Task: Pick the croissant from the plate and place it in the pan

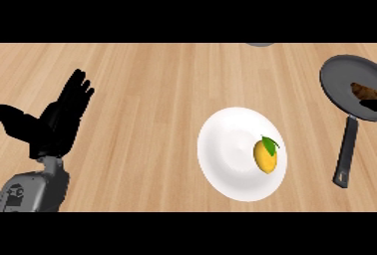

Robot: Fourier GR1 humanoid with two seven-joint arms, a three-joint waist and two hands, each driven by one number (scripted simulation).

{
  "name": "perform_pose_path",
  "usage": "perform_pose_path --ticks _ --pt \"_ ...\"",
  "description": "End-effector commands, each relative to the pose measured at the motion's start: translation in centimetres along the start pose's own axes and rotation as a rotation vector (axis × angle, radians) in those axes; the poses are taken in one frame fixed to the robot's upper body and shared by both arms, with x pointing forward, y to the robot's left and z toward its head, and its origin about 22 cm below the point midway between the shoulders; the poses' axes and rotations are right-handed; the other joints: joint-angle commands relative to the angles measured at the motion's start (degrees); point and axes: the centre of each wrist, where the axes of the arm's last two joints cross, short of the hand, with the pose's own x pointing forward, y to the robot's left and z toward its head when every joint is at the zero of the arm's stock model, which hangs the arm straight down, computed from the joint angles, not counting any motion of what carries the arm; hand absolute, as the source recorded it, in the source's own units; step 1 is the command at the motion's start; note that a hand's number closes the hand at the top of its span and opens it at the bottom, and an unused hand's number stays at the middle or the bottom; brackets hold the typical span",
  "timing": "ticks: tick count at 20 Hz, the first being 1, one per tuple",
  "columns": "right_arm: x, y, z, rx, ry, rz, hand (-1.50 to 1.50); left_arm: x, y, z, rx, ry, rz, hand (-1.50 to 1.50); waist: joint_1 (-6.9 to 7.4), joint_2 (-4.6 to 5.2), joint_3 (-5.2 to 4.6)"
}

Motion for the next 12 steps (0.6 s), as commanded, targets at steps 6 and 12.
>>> perform_pose_path --ticks 6,12 --pt "-4.4 -2.2 -0.6 -0.124 0.009 -0.437 -1.50 -1.7 -0.3 0.7 0.041 0.009 0.009 0.00 -2.67 -0.93 -0.08" --pt "-9.4 -5.1 -0.7 -0.100 -0.082 -0.621 -1.50 -0.8 1.2 0.9 0.060 0.037 -0.001 0.00 -3.33 -1.54 -0.30"
